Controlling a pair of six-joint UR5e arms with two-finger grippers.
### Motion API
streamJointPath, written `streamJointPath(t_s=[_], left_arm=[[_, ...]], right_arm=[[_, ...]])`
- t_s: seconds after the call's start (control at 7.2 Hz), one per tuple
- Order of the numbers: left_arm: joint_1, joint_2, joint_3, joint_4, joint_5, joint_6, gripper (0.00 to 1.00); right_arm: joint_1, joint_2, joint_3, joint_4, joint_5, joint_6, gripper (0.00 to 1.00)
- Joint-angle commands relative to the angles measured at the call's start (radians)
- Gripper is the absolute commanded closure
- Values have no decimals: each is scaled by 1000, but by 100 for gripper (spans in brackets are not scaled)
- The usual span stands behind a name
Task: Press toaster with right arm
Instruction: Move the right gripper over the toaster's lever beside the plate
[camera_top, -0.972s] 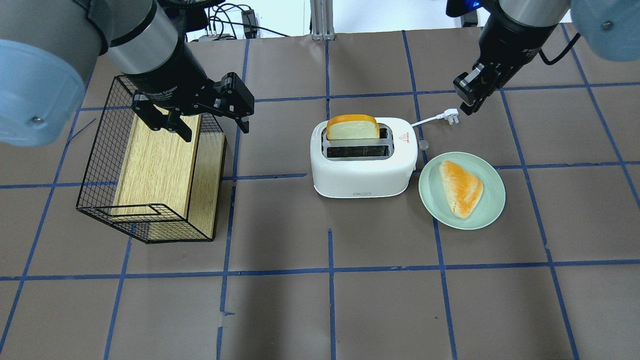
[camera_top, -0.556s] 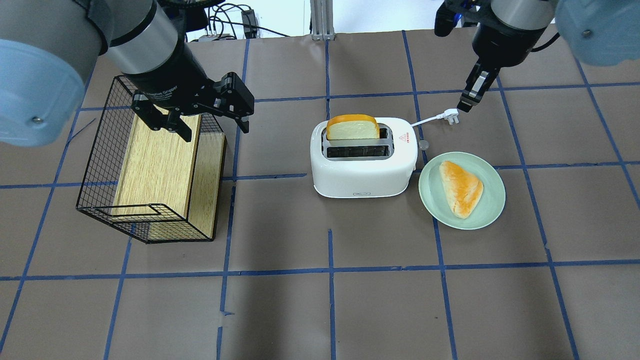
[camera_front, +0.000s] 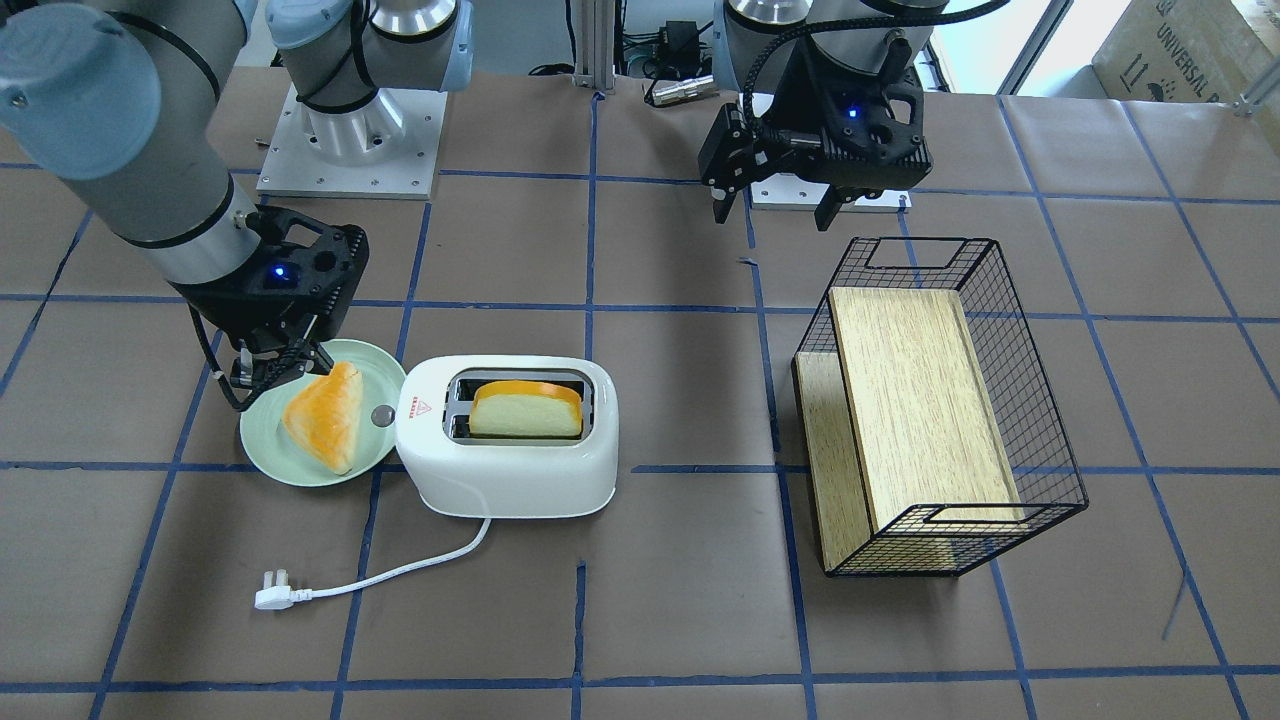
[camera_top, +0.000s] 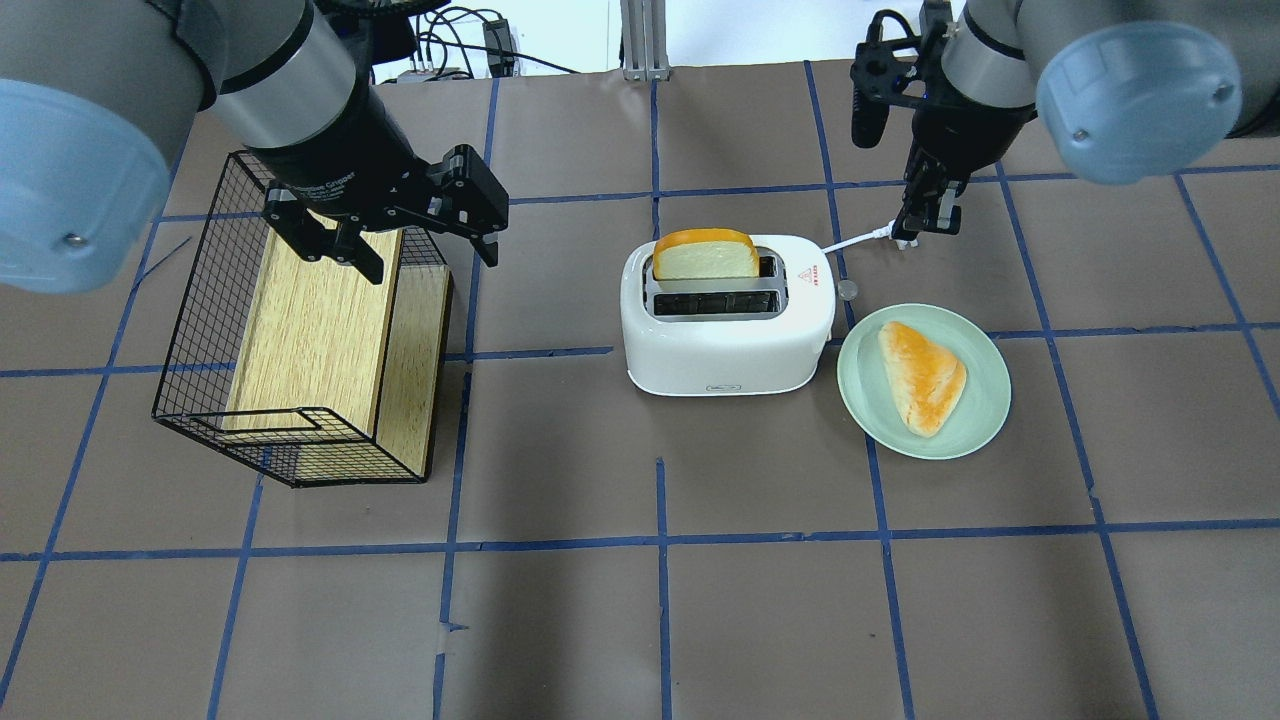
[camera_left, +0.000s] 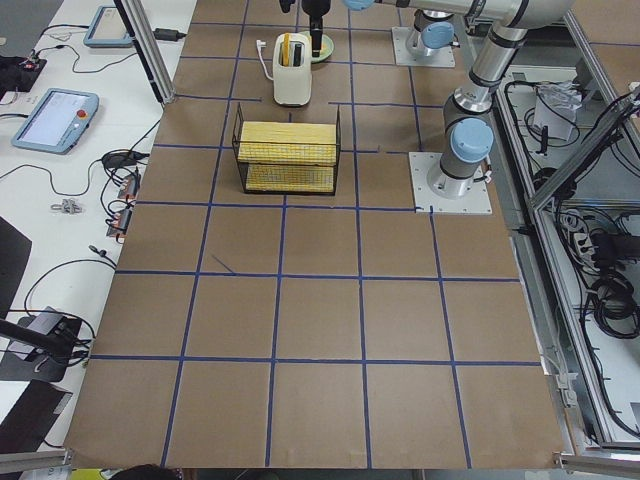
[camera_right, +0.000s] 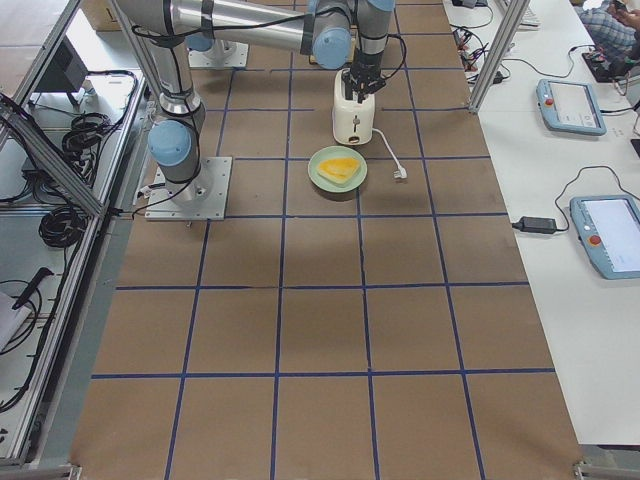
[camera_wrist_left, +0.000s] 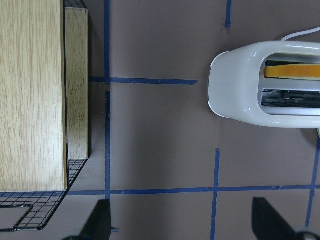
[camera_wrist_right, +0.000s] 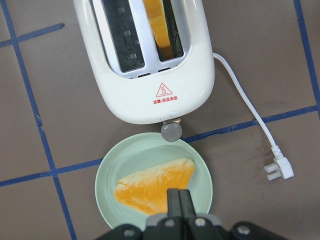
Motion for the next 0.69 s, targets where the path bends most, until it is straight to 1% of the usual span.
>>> streamJointPath(t_s=[0.0, 0.14, 0.28, 0.56], left_arm=[[0, 0, 0, 0, 0, 0, 0], [0, 0, 0, 0, 0, 0, 0], [0, 0, 0, 0, 0, 0, 0], [0, 0, 0, 0, 0, 0, 0]], right_arm=[[2, 8, 117, -185, 1, -44, 89], [2, 32, 109, -205, -1, -43, 89], [15, 37, 119, -206, -3, -44, 89], [67, 60, 118, -255, -68, -44, 89]])
